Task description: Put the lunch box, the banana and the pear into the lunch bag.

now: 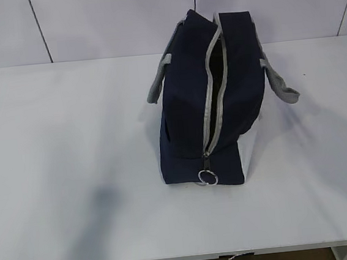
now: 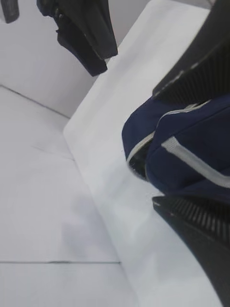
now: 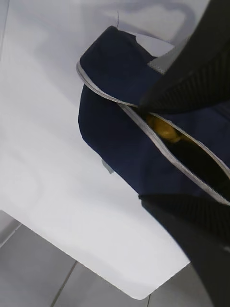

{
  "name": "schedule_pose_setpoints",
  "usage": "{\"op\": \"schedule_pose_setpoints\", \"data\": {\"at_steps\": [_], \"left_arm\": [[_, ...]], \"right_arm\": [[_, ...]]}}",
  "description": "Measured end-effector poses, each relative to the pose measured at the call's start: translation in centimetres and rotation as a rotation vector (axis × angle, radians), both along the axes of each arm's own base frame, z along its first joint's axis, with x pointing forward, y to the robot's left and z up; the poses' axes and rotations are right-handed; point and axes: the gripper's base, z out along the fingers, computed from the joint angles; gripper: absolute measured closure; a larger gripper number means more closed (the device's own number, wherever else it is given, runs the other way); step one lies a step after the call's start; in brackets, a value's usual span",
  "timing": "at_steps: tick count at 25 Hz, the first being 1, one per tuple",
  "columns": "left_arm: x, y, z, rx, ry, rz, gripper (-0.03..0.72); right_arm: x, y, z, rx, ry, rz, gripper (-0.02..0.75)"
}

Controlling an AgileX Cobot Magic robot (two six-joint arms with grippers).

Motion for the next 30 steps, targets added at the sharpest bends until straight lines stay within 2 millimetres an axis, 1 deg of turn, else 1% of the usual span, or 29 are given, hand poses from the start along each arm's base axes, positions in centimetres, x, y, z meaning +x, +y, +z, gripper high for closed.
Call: {"op": "schedule_pose_setpoints", "data": {"at_steps": [4,8,13,21,30], "left_arm": [[-1.3,1.4,2.1,0.007,-0.072,0.024,0.232],[-2.9,2.6,3.9,0.024,-0.131,0.043,0.232],[-5.4,3.6,5.9,0.106,-0.212,0.048,0.233],[-8.9,4.2,7.9,0.180,-0.282,0.040,0.242],[-11.7,5.3,9.4,0.205,-0.237,0.146,0.247]], "right_arm": [[-0.7,-0.6,1.0,0.002,-0.027,-0.017,0.307],[-1.6,-0.8,2.1,0.001,-0.056,-0.023,0.307],[-3.1,-1.2,3.7,-0.019,-0.105,-0.039,0.307],[-5.7,-1.1,6.0,-0.040,-0.174,-0.041,0.307],[-9.1,-1.0,8.7,-0.029,-0.226,-0.077,0.307]]}}
